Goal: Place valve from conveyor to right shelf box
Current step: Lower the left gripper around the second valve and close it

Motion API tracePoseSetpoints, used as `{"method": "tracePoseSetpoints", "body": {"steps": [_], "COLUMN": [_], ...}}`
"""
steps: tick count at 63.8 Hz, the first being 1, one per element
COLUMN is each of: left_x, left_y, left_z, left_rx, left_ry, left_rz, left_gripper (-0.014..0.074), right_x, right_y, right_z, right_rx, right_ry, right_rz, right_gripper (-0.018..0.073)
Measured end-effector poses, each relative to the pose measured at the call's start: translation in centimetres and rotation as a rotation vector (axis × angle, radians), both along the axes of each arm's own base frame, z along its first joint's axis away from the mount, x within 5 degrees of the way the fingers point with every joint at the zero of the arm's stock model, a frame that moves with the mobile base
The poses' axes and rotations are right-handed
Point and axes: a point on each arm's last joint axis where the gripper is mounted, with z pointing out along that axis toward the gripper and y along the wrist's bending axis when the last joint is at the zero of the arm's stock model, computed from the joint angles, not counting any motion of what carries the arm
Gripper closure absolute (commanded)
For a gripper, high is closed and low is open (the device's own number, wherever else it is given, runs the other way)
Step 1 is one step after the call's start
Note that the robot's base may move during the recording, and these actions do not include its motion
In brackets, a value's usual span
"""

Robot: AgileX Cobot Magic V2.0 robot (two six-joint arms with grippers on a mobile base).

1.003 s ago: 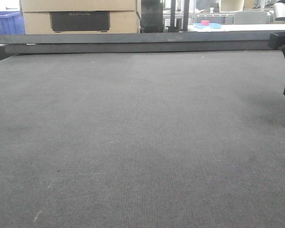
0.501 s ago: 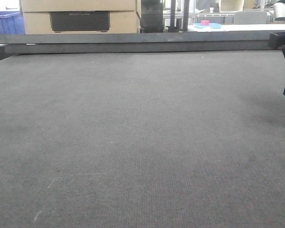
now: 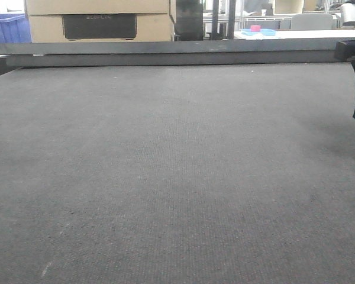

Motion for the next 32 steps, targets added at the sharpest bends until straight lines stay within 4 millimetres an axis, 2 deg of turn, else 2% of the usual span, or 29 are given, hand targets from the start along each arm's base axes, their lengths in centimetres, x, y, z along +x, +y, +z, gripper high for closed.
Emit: {"method": "tracePoseSetpoints", "body": {"steps": [11, 32], "left_x": [0.9, 1.2], "left_y": [0.0, 0.3], "left_z": [-1.0, -1.2], "left_rx": [0.015, 0.048], "left_ry": [0.001, -0.014], "left_rz": [-0.002, 0.011], "left_gripper": [0.0132, 0.0132], "right_x": [0.0, 0.0], "right_y": [0.0, 0.0], "right_z": [0.0, 0.0], "right_rx": [0.000, 0.000], "right_ry": [0.000, 0.000], "right_rz": [0.000, 0.000], "right_gripper": [0.0683, 0.0683]}}
